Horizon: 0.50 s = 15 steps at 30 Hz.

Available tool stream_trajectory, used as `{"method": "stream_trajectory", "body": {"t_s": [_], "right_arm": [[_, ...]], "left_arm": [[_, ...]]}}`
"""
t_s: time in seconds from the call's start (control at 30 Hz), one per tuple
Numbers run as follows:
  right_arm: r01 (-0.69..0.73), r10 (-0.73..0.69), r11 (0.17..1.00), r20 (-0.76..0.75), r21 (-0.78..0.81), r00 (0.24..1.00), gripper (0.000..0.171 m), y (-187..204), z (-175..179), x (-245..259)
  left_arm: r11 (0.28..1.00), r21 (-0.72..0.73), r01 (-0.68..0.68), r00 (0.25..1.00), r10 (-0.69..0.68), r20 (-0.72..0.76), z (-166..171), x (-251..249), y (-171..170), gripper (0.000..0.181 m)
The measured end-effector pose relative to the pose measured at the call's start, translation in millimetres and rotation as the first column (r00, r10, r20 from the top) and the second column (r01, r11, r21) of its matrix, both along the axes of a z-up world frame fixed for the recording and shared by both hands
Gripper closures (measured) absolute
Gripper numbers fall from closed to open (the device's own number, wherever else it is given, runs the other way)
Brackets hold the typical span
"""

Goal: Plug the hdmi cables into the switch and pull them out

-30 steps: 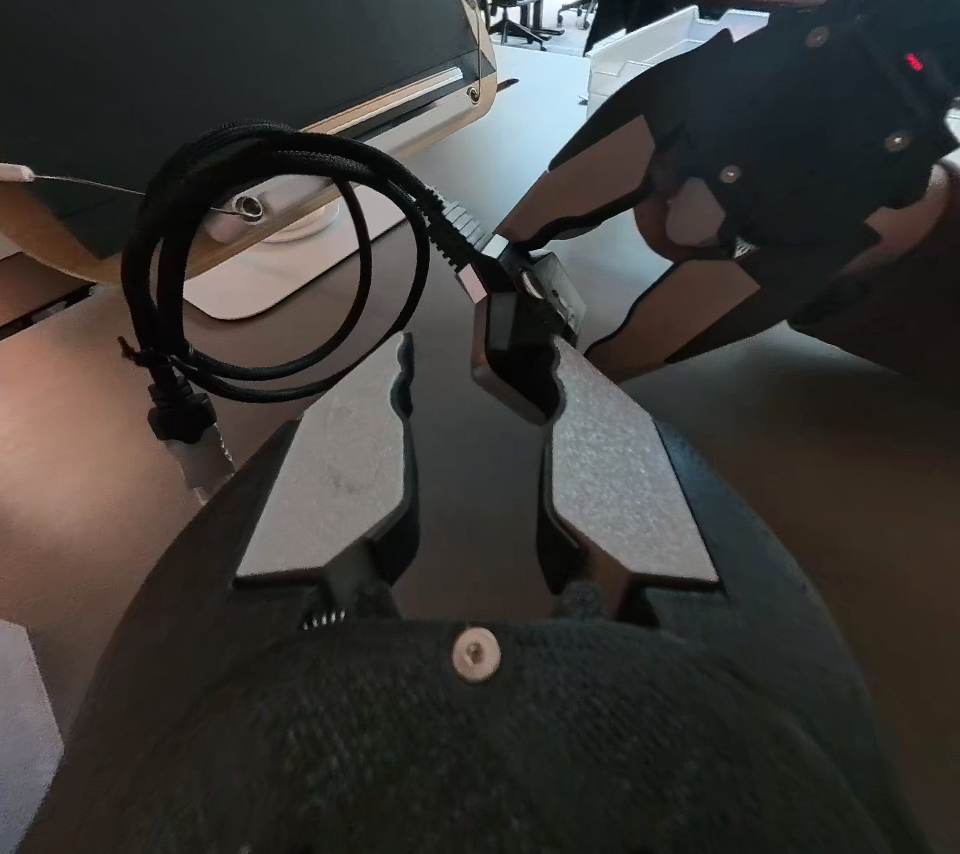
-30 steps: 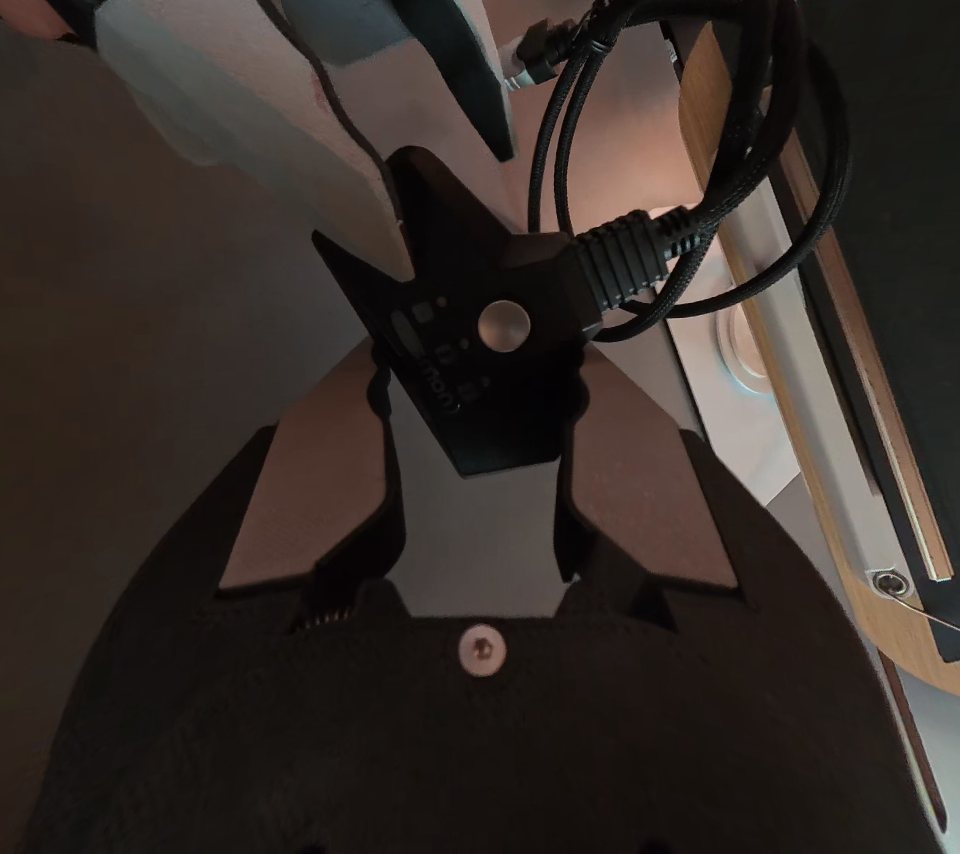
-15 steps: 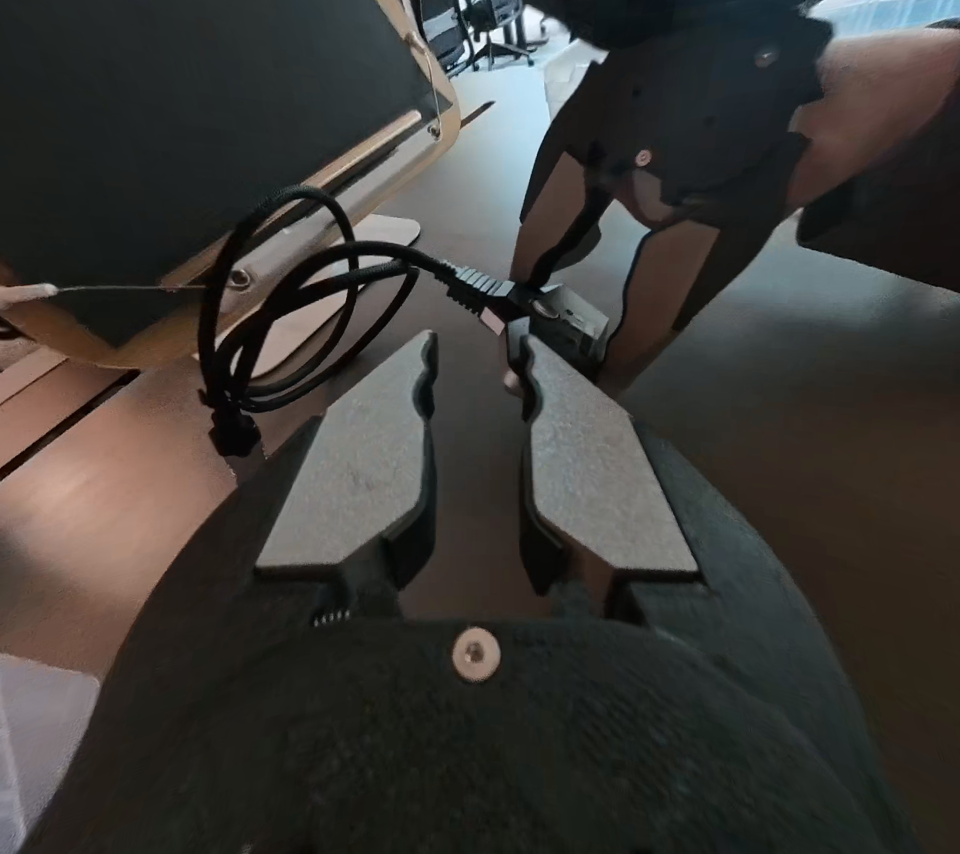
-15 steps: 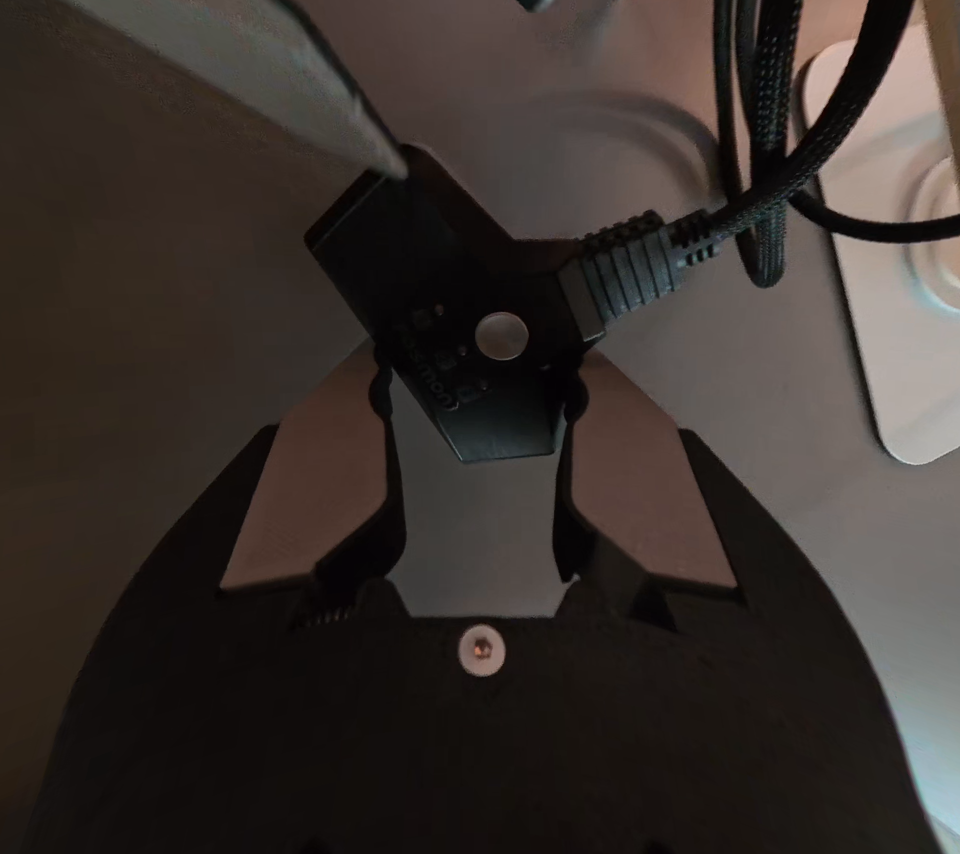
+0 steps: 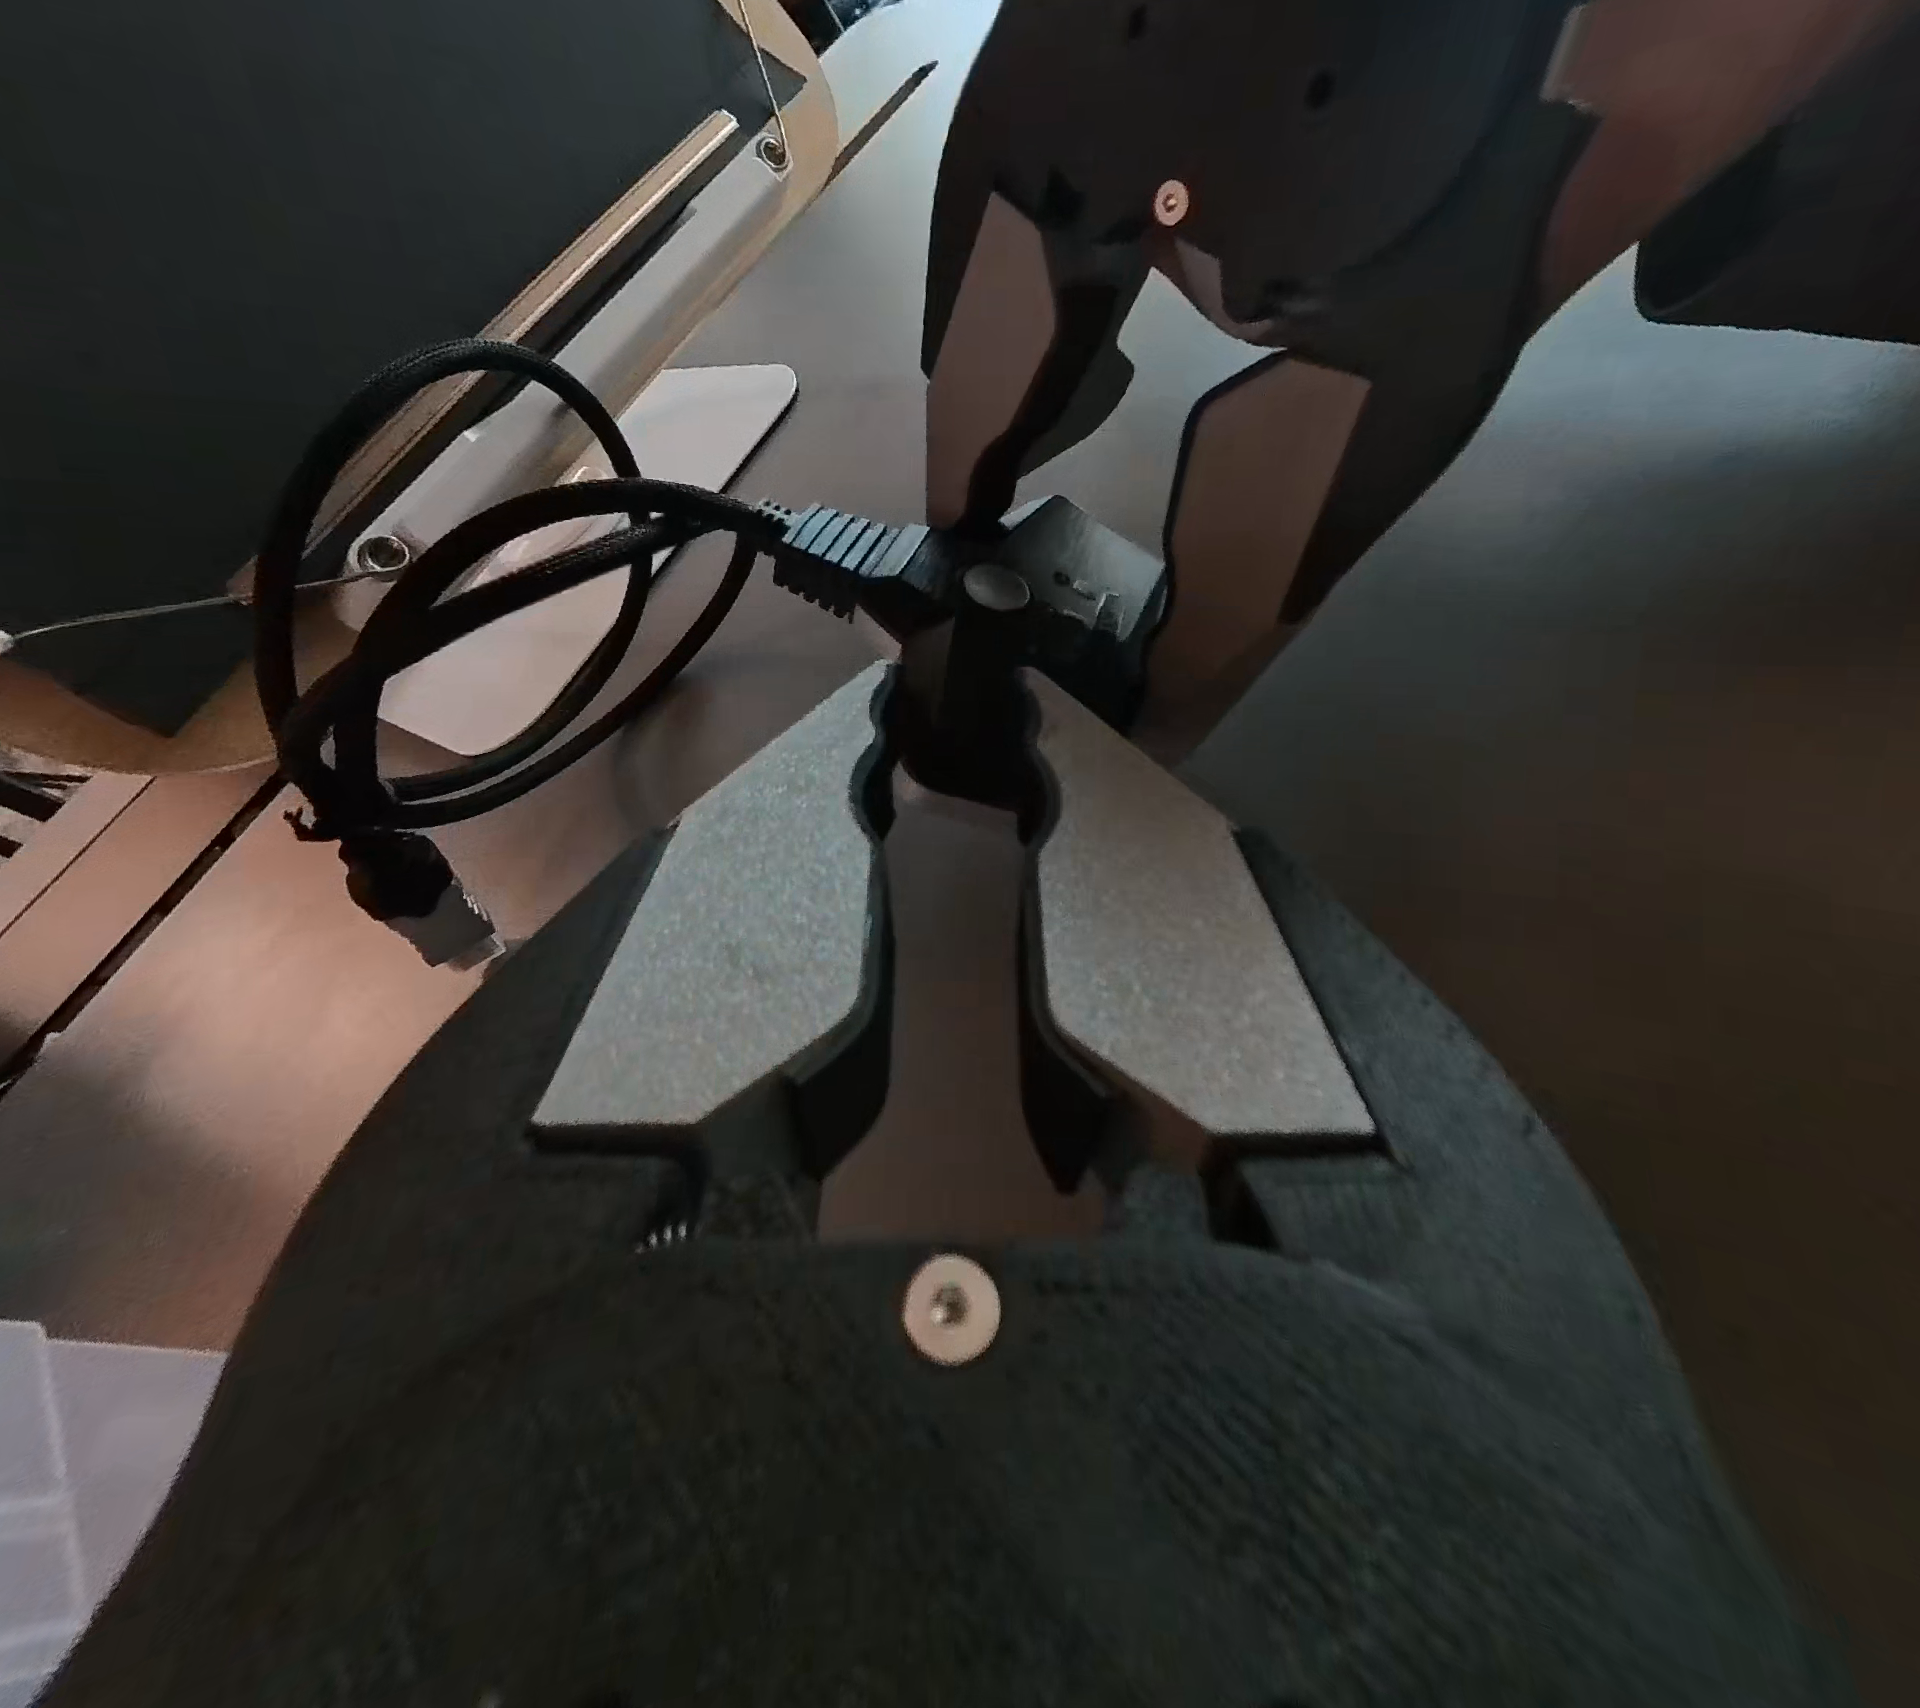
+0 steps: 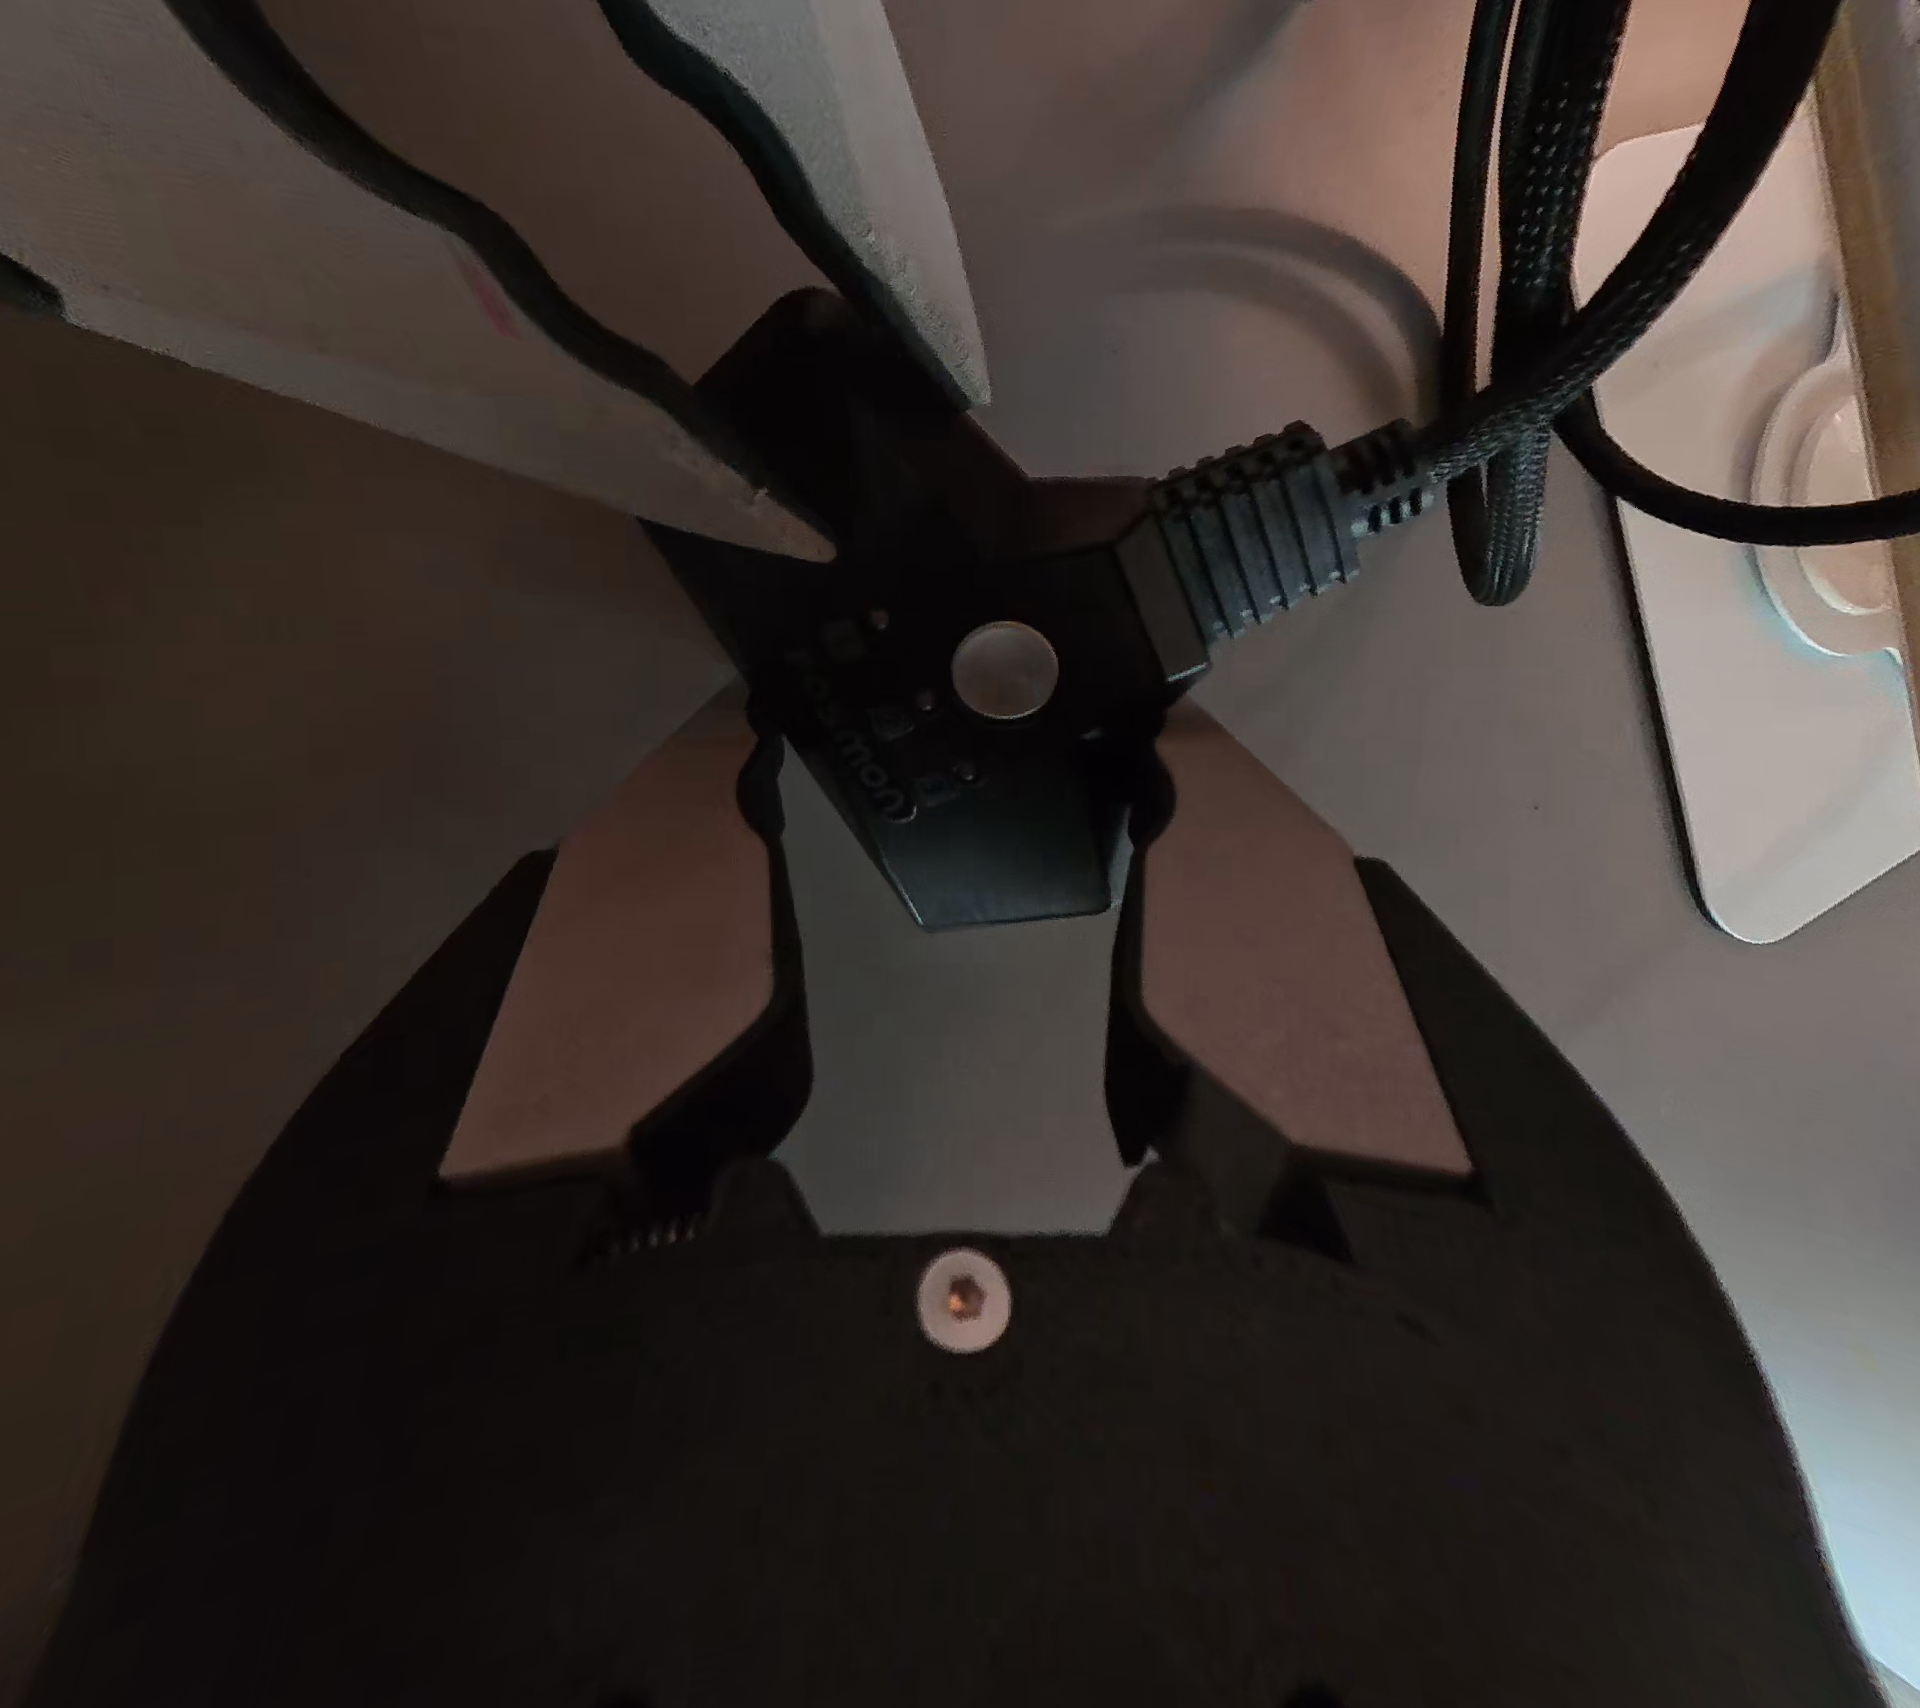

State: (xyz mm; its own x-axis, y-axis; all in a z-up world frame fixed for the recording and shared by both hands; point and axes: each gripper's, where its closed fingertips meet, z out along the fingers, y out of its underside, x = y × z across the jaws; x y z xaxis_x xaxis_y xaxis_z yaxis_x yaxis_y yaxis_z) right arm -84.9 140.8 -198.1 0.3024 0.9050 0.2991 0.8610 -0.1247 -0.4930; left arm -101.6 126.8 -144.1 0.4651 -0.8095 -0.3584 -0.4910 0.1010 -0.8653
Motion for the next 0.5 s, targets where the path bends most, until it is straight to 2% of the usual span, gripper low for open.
{"method": "stream_trajectory", "body": {"t_s": [0.3, 0.5], "right_arm": [[0.001, -0.001, 1.0, 0.012, -0.006, 1.0, 0.107, -2.6, 0.2, 0.4], [-0.06, 0.056, 0.984, -0.028, -0.167, 0.998, 0.108, -29.2, -5.8, -8.1]], "left_arm": [[1.0, -0.015, 0.001, 1.0, -0.001, 0.009, -0.6, 0.9, -0.5, 0.166], [0.999, -0.001, 0.047, 0.999, -0.047, -0.022, -4.0, 6.1, -8.0, 0.181]]}}
